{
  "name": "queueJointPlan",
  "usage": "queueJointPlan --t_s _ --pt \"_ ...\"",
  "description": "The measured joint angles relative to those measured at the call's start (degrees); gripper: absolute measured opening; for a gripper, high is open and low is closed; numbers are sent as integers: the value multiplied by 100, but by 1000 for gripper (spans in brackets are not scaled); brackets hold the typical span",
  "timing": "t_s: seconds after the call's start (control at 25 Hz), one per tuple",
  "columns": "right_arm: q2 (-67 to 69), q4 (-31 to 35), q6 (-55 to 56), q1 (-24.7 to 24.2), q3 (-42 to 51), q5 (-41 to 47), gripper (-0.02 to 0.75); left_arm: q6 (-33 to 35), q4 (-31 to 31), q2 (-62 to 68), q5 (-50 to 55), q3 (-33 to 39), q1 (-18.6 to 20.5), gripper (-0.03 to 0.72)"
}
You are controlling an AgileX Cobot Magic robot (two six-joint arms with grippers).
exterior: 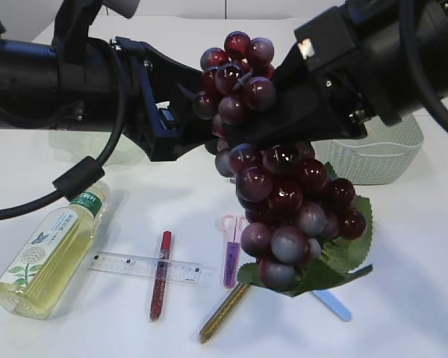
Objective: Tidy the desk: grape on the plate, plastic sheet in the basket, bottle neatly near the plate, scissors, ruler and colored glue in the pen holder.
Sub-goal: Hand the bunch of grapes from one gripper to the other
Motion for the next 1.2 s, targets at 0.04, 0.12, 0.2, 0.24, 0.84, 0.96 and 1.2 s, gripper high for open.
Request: queueJointPlan --t_s 0.04,0.12,0.2,0.24,0.84,0.96,1.2 --pt "0 0 0 0 0 -44 160 0 30 0 0 0 0 541" --pt "0 -50 14 0 0 -150 160 11 116 0 0 0 0 541" --pt "0 -233 179 0 0 -270 160 11 223 0 0 0 0 541" --pt "0 -353 293 0 0 -313 160 11 269 0 0 0 0 541" --pt "0 -689 509 0 -243 -68 160 -684 1581 -114 1321 0 378 541" --pt "0 -675 509 0 -415 40 160 -698 1736 -114 1807 0 378 541" --pt "0 -598 509 0 -455 360 160 -636 1518 -114 1795 0 378 545"
